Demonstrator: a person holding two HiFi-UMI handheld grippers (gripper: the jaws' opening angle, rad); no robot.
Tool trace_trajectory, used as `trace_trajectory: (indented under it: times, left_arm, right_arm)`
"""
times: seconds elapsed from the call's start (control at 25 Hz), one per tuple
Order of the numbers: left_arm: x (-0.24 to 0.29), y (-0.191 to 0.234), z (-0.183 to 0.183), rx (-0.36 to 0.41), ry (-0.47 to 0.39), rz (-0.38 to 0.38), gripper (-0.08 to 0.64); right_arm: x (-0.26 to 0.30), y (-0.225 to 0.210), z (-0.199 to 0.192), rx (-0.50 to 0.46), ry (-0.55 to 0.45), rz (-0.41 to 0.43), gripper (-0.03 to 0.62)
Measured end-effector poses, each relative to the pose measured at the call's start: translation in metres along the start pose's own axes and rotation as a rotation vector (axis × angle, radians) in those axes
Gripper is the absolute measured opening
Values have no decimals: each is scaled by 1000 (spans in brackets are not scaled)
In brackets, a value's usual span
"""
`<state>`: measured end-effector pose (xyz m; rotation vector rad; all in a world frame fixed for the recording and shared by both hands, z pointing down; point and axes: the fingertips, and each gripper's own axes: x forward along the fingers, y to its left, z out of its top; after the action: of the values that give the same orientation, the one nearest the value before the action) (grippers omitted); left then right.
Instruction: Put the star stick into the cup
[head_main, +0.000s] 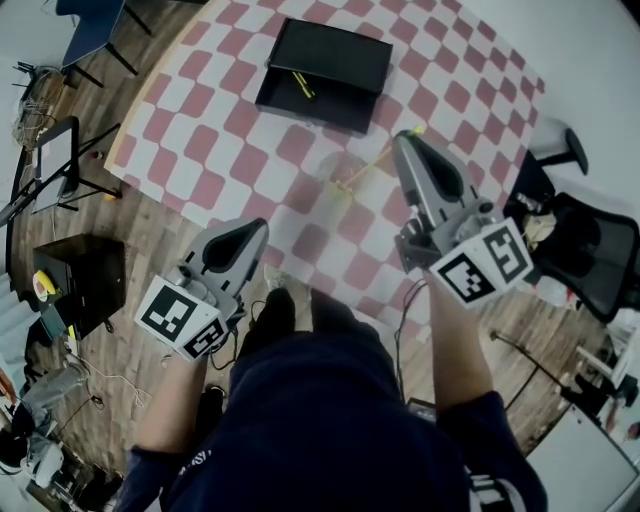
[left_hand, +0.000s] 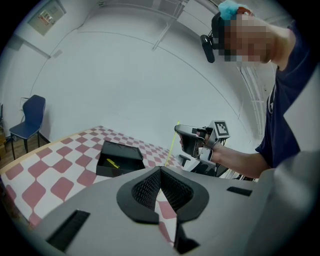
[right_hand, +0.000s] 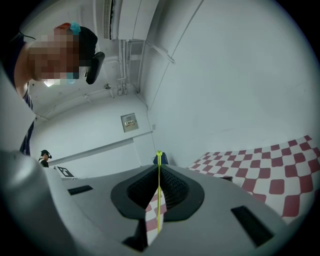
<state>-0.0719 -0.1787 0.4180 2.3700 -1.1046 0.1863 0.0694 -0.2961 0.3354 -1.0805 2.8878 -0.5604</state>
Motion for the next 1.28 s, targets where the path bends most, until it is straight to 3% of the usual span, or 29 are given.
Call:
trace_trajectory:
  times: [0.76,1.28]
  left_arm:
    - [18,21,-25,-48,54,22,31]
    - [25,20,-29,-57,64,28,31]
  right_arm:
    - [32,-51,-85,110,106,-30,23]
    - [35,-72,-112,156,136,-54,24]
